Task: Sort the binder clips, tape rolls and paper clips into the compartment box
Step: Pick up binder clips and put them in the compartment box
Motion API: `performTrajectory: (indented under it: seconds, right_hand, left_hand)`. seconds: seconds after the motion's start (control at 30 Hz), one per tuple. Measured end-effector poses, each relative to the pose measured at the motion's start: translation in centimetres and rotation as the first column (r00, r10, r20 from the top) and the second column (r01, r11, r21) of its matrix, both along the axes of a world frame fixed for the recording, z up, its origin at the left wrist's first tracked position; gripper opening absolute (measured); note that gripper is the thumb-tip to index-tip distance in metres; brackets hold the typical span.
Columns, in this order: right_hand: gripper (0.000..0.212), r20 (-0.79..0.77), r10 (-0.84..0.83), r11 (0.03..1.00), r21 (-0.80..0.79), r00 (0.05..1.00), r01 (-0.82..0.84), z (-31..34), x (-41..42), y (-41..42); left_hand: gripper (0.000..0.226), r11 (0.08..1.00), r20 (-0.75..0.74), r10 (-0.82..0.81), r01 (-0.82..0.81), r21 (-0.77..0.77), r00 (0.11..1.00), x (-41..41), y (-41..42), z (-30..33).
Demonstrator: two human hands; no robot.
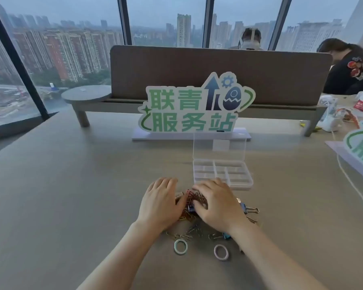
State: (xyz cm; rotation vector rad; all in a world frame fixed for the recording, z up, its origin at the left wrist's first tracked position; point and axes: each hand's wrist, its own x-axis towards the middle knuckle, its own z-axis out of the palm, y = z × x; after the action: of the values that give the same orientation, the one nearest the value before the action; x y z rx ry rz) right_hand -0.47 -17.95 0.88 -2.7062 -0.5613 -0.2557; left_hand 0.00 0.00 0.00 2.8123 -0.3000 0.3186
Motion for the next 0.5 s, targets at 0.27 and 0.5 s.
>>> performTrajectory:
  seconds: [0.27, 0.5]
  right_hand:
    - [0.039, 0.031, 0.015, 0.999, -0.031, 0.999, -0.014, -0.8, -0.7, -0.3]
    - [0.028, 0.078, 0.02, 1.0, -0.008, 0.997, -0.019, -0.8, -1.1, -0.4]
  left_hand:
    - [0.033, 1.0, 0.034, -0.005, 0.005, -0.003, 0.999, -0.6, 0.4, -1.1]
    - [0.019, 0.999, 0.108, -0.01, 0.015, -0.044, 0.994, -0.5, 0.3, -1.7]
